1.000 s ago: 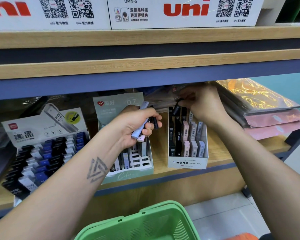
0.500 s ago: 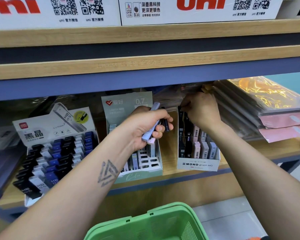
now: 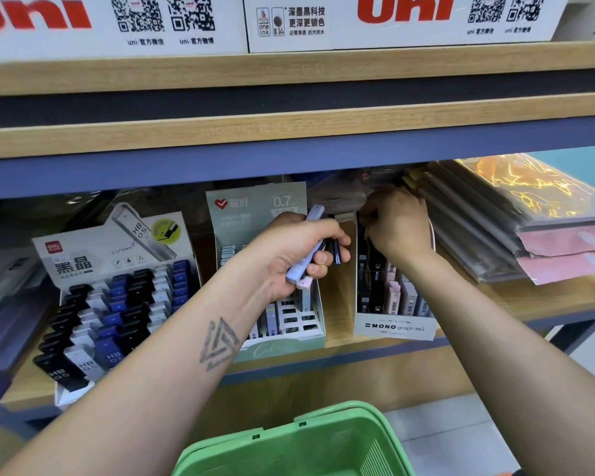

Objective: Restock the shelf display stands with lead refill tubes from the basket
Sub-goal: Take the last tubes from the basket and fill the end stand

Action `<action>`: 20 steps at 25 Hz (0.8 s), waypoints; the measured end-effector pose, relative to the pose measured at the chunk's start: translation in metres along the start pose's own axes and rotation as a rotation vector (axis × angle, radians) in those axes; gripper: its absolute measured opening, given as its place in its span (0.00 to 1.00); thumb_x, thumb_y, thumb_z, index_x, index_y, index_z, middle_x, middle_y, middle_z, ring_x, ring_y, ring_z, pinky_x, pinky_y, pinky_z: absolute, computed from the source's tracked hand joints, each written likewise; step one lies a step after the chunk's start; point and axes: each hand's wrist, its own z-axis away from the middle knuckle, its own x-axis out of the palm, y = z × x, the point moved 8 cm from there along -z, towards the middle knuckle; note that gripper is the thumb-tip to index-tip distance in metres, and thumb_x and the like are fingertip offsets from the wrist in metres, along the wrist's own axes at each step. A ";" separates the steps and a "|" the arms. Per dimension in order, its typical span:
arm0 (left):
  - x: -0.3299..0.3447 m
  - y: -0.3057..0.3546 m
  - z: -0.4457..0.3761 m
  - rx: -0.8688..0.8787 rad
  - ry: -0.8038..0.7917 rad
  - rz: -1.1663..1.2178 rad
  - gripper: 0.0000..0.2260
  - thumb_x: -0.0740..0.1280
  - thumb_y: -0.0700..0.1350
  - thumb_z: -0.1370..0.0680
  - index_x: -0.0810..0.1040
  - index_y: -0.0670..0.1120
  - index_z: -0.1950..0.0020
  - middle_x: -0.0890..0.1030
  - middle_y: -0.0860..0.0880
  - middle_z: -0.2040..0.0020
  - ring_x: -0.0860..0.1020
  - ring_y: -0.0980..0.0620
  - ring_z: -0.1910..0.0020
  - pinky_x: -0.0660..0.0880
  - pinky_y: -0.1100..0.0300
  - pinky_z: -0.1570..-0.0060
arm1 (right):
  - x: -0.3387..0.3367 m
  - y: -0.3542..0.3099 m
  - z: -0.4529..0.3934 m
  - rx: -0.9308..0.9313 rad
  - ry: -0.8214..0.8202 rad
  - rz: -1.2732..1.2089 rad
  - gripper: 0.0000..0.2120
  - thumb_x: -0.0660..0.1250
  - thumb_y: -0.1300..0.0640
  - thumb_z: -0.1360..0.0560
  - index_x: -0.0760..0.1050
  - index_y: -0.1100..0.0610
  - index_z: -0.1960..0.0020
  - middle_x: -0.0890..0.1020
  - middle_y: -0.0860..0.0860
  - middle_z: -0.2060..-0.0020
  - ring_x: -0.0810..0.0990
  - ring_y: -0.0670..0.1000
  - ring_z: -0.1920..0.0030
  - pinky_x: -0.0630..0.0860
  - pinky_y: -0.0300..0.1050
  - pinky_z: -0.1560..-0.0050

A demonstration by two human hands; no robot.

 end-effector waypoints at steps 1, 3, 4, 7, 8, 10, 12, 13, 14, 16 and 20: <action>-0.001 0.000 0.000 -0.001 0.000 -0.007 0.09 0.67 0.38 0.22 0.78 0.35 0.44 0.80 0.43 0.65 0.66 0.57 0.78 0.62 0.68 0.82 | 0.002 0.000 0.001 -0.003 -0.011 0.005 0.05 0.70 0.61 0.26 0.84 0.53 0.55 0.84 0.51 0.48 0.78 0.56 0.42 0.73 0.54 0.40; -0.003 -0.001 0.000 -0.002 0.001 -0.005 0.08 0.66 0.38 0.22 0.78 0.35 0.45 0.80 0.42 0.64 0.66 0.57 0.78 0.62 0.68 0.82 | 0.004 0.003 -0.001 0.005 -0.032 0.000 0.07 0.70 0.61 0.26 0.84 0.52 0.55 0.84 0.49 0.46 0.78 0.56 0.41 0.72 0.54 0.39; -0.005 -0.002 -0.001 -0.006 0.001 -0.005 0.08 0.66 0.38 0.22 0.78 0.35 0.45 0.80 0.42 0.64 0.66 0.57 0.78 0.61 0.68 0.82 | 0.004 0.006 -0.003 0.016 -0.031 -0.038 0.07 0.69 0.62 0.26 0.84 0.52 0.55 0.84 0.49 0.47 0.79 0.55 0.41 0.74 0.54 0.39; -0.006 -0.009 0.000 -0.031 -0.009 -0.025 0.10 0.67 0.39 0.20 0.77 0.34 0.43 0.80 0.42 0.63 0.67 0.57 0.78 0.61 0.68 0.81 | -0.007 0.015 -0.006 0.110 -0.007 -0.299 0.08 0.69 0.62 0.26 0.85 0.53 0.54 0.86 0.50 0.51 0.82 0.53 0.47 0.79 0.53 0.43; -0.006 -0.011 0.000 -0.029 -0.002 -0.028 0.12 0.68 0.40 0.20 0.77 0.33 0.42 0.81 0.41 0.63 0.67 0.57 0.79 0.62 0.68 0.82 | -0.011 0.015 -0.004 0.150 -0.028 -0.430 0.07 0.70 0.62 0.25 0.85 0.53 0.53 0.86 0.50 0.52 0.83 0.51 0.48 0.80 0.51 0.44; -0.006 -0.015 0.001 -0.016 0.021 -0.050 0.15 0.71 0.40 0.22 0.77 0.32 0.41 0.81 0.40 0.63 0.67 0.57 0.79 0.64 0.68 0.82 | -0.020 0.003 0.006 0.161 -0.134 -0.721 0.05 0.72 0.60 0.24 0.86 0.54 0.51 0.87 0.49 0.53 0.84 0.49 0.50 0.80 0.46 0.45; -0.004 -0.016 0.005 -0.010 0.026 -0.102 0.12 0.75 0.42 0.24 0.77 0.38 0.46 0.82 0.40 0.63 0.66 0.57 0.79 0.61 0.67 0.81 | -0.024 -0.017 0.021 0.131 -0.338 -0.940 0.05 0.74 0.58 0.24 0.85 0.57 0.49 0.87 0.50 0.54 0.85 0.50 0.53 0.81 0.45 0.48; -0.002 -0.016 0.006 -0.008 0.021 -0.137 0.10 0.75 0.43 0.25 0.77 0.41 0.50 0.82 0.41 0.63 0.66 0.57 0.78 0.60 0.66 0.80 | -0.023 -0.025 0.029 0.125 -0.447 -0.999 0.07 0.75 0.58 0.25 0.85 0.58 0.48 0.87 0.52 0.54 0.85 0.53 0.53 0.80 0.46 0.49; 0.001 -0.016 0.009 -0.005 0.014 -0.166 0.09 0.76 0.43 0.26 0.77 0.43 0.54 0.82 0.41 0.63 0.66 0.57 0.78 0.60 0.67 0.79 | -0.022 -0.028 0.036 0.121 -0.533 -1.025 0.07 0.75 0.58 0.26 0.85 0.59 0.48 0.87 0.54 0.54 0.85 0.55 0.52 0.81 0.48 0.49; 0.008 -0.016 0.013 -0.002 -0.004 -0.183 0.08 0.75 0.42 0.25 0.77 0.43 0.57 0.81 0.42 0.65 0.66 0.57 0.79 0.60 0.68 0.82 | -0.023 -0.028 0.043 0.104 -0.605 -1.033 0.07 0.76 0.62 0.27 0.85 0.61 0.50 0.87 0.57 0.55 0.86 0.56 0.53 0.82 0.48 0.49; 0.009 -0.016 0.016 -0.019 0.000 -0.123 0.10 0.70 0.36 0.22 0.78 0.31 0.45 0.83 0.38 0.61 0.66 0.57 0.80 0.62 0.67 0.84 | -0.033 -0.012 0.041 0.166 -0.520 -1.101 0.05 0.75 0.65 0.27 0.84 0.62 0.52 0.85 0.56 0.61 0.83 0.52 0.60 0.81 0.41 0.57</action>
